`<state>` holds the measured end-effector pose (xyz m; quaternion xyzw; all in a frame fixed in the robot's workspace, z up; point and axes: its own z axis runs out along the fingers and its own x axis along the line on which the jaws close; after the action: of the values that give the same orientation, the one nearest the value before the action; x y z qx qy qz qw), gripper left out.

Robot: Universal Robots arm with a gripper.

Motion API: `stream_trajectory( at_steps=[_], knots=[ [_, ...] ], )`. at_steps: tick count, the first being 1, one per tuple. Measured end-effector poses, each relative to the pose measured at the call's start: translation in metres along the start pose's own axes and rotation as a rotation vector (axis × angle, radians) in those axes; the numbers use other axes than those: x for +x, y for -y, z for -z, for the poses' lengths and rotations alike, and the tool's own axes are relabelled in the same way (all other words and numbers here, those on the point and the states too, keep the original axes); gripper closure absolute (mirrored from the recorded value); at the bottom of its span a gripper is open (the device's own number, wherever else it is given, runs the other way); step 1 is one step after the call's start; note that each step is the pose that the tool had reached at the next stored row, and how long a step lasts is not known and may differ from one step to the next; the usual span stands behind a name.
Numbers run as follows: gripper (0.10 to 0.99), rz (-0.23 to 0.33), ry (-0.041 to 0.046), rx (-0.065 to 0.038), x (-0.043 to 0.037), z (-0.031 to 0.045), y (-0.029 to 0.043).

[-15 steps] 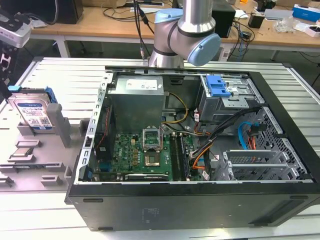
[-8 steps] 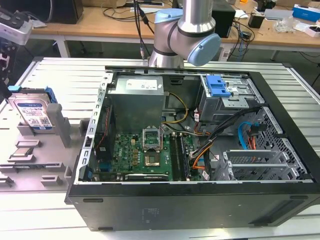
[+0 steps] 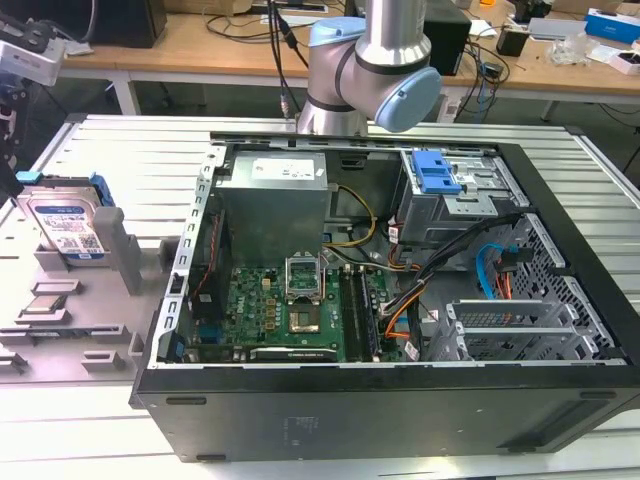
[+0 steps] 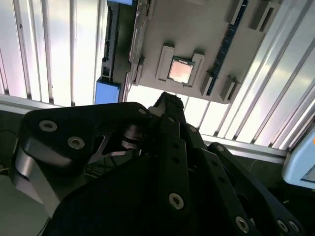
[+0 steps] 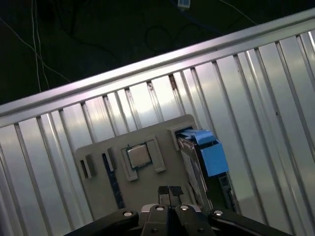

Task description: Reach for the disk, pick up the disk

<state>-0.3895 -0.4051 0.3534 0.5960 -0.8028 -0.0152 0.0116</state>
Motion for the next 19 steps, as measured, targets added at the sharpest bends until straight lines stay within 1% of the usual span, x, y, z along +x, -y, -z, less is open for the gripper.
stream_trajectory(
  at_steps=[9, 11, 12, 16, 17, 19],
  knots=[
    [0.980, 0.089, -0.0034, 0.000, 0.0000, 0.0000, 0.0000],
    [0.980, 0.114, -0.0043, 0.000, 0.0000, 0.0000, 0.0000],
    [0.980, 0.149, -0.0057, 0.000, 0.0000, 0.0000, 0.0000],
    [0.980, 0.187, -0.0071, 0.000, 0.0000, 0.0000, 0.0000],
    [0.980, 0.206, -0.0079, 0.000, 0.0000, 0.0000, 0.0000],
    [0.980, 0.228, -0.0087, 0.000, 0.0000, 0.0000, 0.0000]
  ],
)
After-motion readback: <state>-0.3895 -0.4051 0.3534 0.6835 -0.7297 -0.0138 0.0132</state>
